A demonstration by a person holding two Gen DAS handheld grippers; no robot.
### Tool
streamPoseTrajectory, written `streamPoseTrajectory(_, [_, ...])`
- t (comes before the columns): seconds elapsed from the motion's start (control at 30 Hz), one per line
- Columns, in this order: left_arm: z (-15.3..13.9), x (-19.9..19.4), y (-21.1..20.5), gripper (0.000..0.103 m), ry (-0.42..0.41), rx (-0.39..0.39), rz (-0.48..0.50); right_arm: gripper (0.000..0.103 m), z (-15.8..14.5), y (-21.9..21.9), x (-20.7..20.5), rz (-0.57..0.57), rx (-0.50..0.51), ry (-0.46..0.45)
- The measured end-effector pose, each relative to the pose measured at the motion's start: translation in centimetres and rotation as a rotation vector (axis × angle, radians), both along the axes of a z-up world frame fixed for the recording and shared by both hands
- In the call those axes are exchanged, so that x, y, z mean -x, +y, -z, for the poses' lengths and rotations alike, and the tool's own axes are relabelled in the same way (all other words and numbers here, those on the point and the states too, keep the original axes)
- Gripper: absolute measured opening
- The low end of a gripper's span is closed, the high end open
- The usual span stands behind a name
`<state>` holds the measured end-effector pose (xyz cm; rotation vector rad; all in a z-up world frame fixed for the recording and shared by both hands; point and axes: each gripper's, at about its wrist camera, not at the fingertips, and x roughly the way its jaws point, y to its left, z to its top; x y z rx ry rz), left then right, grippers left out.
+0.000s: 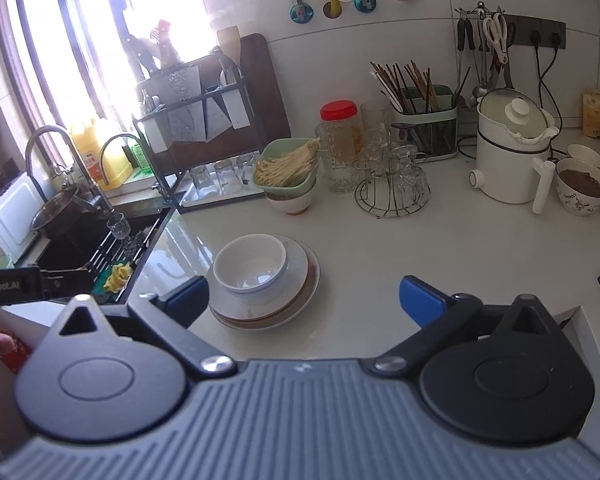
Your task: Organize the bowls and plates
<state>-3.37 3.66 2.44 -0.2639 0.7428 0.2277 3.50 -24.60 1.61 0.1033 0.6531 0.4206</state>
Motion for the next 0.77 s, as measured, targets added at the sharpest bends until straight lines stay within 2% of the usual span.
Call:
streamPoseTrajectory(0.37, [-0.12,-0.53,0.07,0.099,0.021,-0.04,0.002,0.103,0.03,0.31,-0.3,0.002,-0.005,0.001])
streamPoseTrajectory(0.77, [0.08,-1.03,0.2,0.099,0.035,-0.03,0.009,0.103,0.17,0.13,-0.63,0.007,-0.005,0.007])
